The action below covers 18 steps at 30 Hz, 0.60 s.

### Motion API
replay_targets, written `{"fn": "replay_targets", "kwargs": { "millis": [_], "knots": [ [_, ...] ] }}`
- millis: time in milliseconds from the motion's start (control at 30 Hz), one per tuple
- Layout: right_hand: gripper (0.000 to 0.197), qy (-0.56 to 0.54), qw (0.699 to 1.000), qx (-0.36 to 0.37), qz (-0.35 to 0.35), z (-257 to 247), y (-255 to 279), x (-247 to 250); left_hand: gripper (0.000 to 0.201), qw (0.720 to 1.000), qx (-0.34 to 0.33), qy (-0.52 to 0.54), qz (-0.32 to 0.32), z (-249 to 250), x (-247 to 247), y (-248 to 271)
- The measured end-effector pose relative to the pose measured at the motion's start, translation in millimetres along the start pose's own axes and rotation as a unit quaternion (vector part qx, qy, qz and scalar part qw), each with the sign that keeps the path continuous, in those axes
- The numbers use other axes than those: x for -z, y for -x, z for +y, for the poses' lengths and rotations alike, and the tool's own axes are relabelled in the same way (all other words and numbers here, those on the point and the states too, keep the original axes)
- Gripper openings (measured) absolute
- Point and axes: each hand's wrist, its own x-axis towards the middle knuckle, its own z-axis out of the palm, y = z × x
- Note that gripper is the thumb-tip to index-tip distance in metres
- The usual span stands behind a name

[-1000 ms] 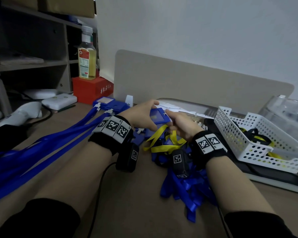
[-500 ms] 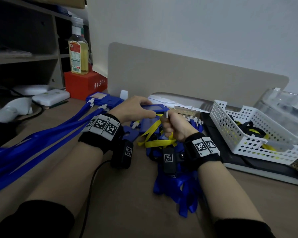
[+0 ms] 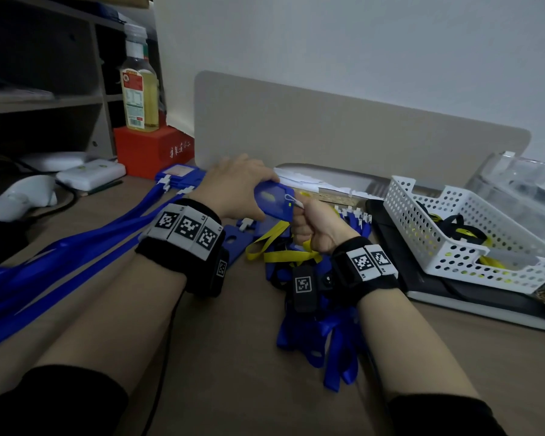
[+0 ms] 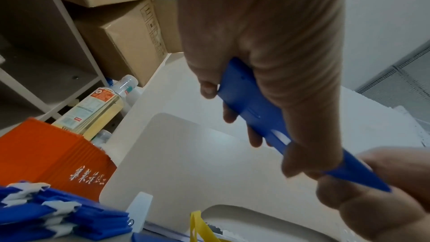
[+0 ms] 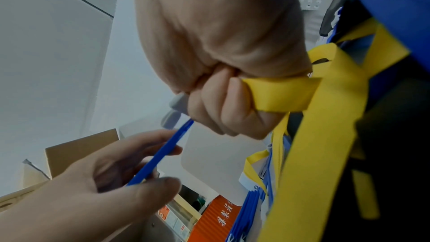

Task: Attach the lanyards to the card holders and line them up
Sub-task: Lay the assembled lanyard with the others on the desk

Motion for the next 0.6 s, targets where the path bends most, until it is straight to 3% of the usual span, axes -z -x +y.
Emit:
{"fn": "replay_targets", "kwargs": {
  "millis": [67,167,233,300,367,433,500,600],
  "knots": [
    [0.053,-0.060,0.998,0.020,0.019,-2.6,-0.3,0.9,0.063,0.999,0.038,0.010,0.020,1.6,0.9,0.3],
    [0.059,-0.185,0.981,0.044,0.031,-8.8,-3.0,7.3,0.054,0.966,0.170,0.192,0.034,3.3,2.0,0.1],
    [0.063,-0.275,0.960,0.054,0.009,-14.3,-3.6,10.4,0.045,0.907,0.220,0.358,0.024,9.6,3.6,-1.2],
    [0.056,-0.340,0.937,0.075,-0.015,-20.0,-1.8,9.4,0.034,0.824,0.238,0.514,-0.016,19.9,4.7,-1.4],
    [0.050,-0.385,0.917,0.100,-0.036,-24.8,2.2,4.0,0.032,0.753,0.218,0.617,-0.068,29.0,3.9,-0.7],
    [0.046,-0.427,0.895,0.120,-0.053,-29.2,7.2,-1.8,0.033,0.704,0.183,0.679,-0.103,36.5,2.9,1.2],
    [0.045,-0.453,0.879,0.141,-0.056,-32.7,10.6,-3.6,0.035,0.685,0.165,0.697,-0.132,40.6,4.9,4.3],
    [0.045,-0.453,0.874,0.174,-0.030,-34.2,8.8,3.2,0.038,0.693,0.175,0.677,-0.177,39.5,7.9,7.8]
  ]
}}
